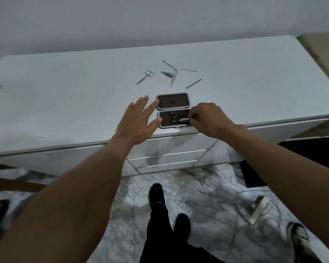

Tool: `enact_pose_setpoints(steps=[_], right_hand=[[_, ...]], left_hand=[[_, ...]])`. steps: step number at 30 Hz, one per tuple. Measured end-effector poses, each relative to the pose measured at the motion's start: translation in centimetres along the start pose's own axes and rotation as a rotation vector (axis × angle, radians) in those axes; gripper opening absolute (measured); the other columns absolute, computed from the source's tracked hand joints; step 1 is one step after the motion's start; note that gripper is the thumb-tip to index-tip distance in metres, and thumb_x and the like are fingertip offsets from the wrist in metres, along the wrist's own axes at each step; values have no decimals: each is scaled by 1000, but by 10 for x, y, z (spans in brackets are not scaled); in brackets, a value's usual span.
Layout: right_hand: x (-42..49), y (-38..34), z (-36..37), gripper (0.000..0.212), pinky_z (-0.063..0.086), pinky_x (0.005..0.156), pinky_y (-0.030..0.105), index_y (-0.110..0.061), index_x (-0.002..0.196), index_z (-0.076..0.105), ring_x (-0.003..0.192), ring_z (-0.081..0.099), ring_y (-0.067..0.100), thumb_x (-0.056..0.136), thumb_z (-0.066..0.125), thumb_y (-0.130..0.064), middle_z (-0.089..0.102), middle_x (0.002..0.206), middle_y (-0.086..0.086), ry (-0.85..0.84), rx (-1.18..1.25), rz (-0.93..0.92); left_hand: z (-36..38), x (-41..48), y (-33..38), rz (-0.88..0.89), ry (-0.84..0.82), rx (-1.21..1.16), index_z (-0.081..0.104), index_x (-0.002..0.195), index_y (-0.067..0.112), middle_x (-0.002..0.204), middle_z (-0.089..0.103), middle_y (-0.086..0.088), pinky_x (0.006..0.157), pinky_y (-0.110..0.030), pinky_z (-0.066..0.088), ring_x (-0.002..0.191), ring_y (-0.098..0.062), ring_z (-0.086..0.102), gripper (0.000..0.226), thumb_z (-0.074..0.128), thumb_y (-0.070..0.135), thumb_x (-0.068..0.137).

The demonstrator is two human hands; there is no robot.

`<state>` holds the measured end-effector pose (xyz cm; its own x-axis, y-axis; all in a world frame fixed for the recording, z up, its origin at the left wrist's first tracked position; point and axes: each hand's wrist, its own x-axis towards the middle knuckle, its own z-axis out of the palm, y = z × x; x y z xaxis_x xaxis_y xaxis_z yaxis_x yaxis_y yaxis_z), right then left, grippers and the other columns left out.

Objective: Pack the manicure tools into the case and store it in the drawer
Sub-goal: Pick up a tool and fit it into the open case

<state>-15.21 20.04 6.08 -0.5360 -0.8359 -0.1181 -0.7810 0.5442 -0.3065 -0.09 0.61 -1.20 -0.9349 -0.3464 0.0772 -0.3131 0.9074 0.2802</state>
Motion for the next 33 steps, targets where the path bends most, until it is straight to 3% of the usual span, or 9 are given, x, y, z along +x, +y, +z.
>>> enact_pose_setpoints(steps=[4,9,15,23,30,33], right_hand=[[4,-4,-1,20,38,71,27,-12,98,73,93,61,32,85,58,-12,69,100,12,4,-12,-20],[13,-13,-5,14,47,77,30,-13,94,76,93,64,29,82,68,-13,74,96,10,-68,37,-10],[22,-29,-1,15,47,79,31,-13,94,76,96,62,30,79,72,-13,72,101,10,-65,107,15],[23,-31,-1,15,50,82,33,-13,94,75,93,63,29,80,69,-12,73,99,9,-65,110,-13],[25,-30,-4,13,38,69,24,-10,92,74,88,63,27,83,65,-11,73,94,9,-94,50,-111],[25,-32,-3,12,46,74,29,-11,92,74,92,64,29,83,66,-11,73,95,9,-95,51,-90]], left_hand=[[1,-1,0,-3,26,-19,24,153,29,160,23,-10,120,-42,11,149,-23,15,67,27,59,93],[2,-1,-2,-6,39,-36,25,153,30,160,24,-9,120,-41,11,149,-23,15,65,31,58,94],[3,0,-2,-4,52,-23,27,152,30,159,25,-9,120,-42,12,148,-22,17,65,31,59,94],[1,0,-2,-6,51,-42,28,152,30,159,26,-8,120,-41,14,148,-22,18,65,33,58,94],[2,0,-2,-7,54,-41,28,152,31,159,26,-7,120,-41,15,148,-21,18,63,35,57,95],[0,0,-2,-3,54,-46,29,151,30,159,28,-8,120,-42,16,148,-22,20,64,36,57,94]])
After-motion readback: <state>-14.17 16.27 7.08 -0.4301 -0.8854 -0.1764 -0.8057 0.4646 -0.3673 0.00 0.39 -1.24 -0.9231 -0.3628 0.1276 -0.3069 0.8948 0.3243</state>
